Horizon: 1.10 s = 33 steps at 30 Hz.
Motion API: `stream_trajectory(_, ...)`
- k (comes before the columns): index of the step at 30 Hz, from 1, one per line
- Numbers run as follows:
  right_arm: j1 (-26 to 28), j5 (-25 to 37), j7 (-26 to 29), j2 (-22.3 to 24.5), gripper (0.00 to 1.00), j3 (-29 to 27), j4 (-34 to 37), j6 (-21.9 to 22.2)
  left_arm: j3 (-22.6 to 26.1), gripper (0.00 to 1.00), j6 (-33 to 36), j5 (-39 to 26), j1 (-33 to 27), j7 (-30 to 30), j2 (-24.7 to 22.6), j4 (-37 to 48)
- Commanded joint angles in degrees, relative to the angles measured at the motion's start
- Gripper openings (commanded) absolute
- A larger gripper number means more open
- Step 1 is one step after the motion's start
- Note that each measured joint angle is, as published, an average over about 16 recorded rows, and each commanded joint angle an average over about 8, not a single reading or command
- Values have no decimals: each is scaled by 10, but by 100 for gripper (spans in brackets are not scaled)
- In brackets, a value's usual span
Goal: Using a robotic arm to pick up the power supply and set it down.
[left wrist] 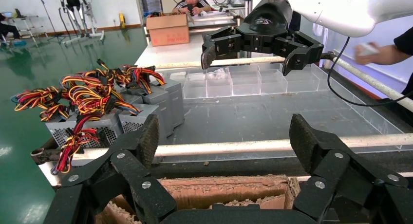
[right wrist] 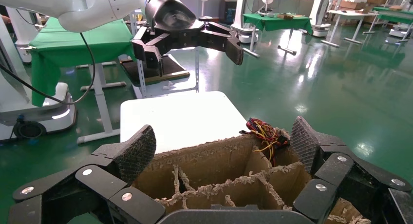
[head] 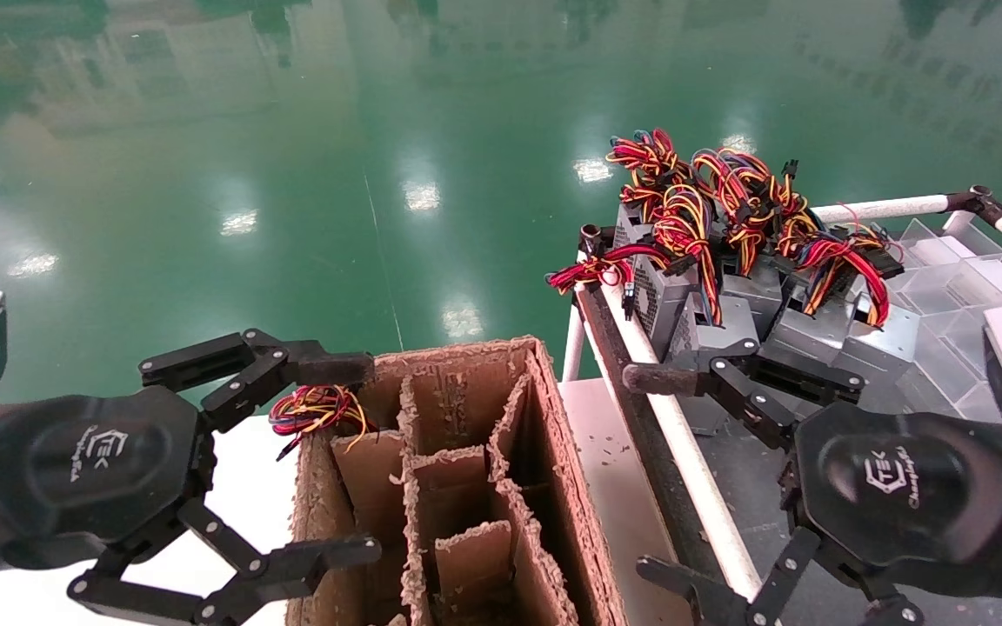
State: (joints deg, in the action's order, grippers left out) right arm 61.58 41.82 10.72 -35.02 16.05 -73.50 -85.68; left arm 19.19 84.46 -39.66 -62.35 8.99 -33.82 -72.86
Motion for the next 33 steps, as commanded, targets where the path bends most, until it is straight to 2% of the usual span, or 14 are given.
stream_trajectory(1, 0, 0, 0, 0, 100, 0, 0, 0, 0, 0, 0, 0, 0, 0, 0, 0)
stream_trajectory(17, 0, 1, 0, 0, 100, 0, 0, 1, 0, 0, 0, 0, 0, 0, 0, 0)
stream_trajectory(22, 8, 18, -5, -11, 100, 7, 12, 9, 0, 0, 0, 0, 0, 0, 0, 0)
stream_trajectory(28, 45, 68, -21, -47, 100, 33, 75, 11, 0, 0, 0, 0, 0, 0, 0, 0)
stream_trajectory(33, 101, 121, -49, -101, 100, 64, 161, 4, 0, 0, 0, 0, 0, 0, 0, 0)
